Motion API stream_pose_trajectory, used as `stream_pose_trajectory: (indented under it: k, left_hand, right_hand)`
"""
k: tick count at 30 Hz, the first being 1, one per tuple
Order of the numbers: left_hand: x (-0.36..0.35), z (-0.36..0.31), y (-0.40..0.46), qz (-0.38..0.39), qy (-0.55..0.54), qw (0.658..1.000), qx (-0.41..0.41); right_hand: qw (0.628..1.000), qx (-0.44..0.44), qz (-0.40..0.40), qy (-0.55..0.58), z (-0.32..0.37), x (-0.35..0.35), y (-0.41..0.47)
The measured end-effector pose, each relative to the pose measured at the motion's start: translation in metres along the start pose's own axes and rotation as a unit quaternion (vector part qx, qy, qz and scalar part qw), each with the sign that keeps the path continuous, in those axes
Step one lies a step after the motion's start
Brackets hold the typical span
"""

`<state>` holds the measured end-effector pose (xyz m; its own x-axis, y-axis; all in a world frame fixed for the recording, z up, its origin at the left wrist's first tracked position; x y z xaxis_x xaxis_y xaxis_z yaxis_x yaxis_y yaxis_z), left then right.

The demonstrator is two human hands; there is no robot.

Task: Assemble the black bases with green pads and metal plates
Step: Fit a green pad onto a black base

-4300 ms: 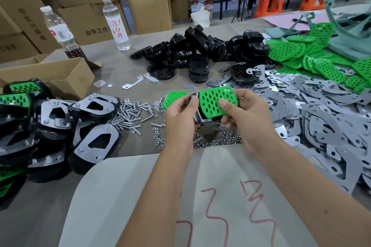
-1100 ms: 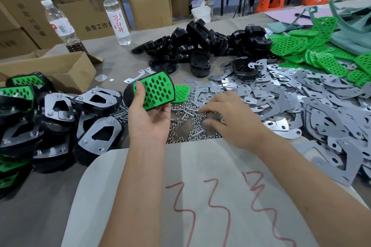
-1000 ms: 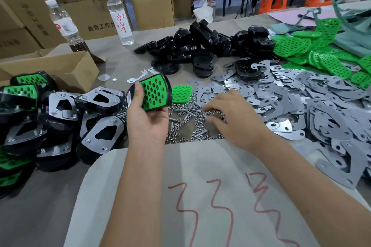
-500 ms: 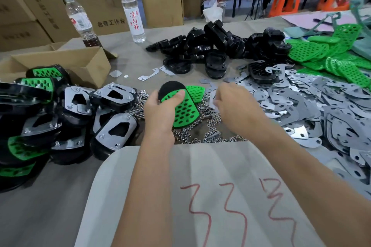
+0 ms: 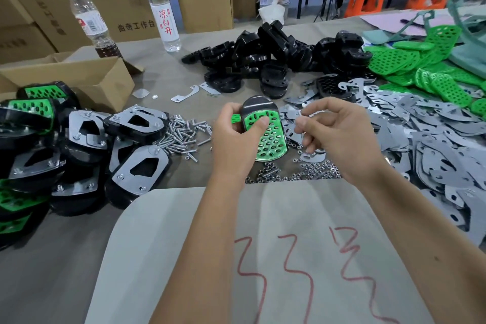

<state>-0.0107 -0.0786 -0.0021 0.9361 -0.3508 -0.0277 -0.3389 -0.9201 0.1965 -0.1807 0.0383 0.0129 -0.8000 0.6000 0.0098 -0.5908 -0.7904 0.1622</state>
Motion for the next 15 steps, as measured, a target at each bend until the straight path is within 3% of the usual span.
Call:
stream_pose_trajectory:
  k: [4,10,15]
  left_hand:
    - [-0.011,-0.008,-0.004,0.036,0.024,0.998,-0.046]
    - [-0.014,-0.009,-0.006,0.034,0.026,0.997,-0.061]
    - [-0.02,-0.014,-0.01,0.059,0.049,0.994,-0.078]
  right_hand:
    - [0.995,0.033,-0.016,-0.088,0.005,-0.002,-0.001]
    - [0.996,0.055,-0.018,-0.075,0.012,-0.007,-0.006]
    - [0.984,0.082,-0.068,-0.141,0.016,-0.004,-0.009]
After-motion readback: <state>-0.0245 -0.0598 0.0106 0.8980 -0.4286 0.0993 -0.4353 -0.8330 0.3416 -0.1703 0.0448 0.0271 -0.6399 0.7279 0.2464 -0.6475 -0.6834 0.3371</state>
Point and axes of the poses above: each hand's wrist, its own y-axis towards the middle knuckle, its own x-axis out of the back of the hand, z = x × y, the point moved 9 cm from there along y, towards the middle knuckle, and after that the axes turned 5 degrees about -x, right-handed, at the moved point
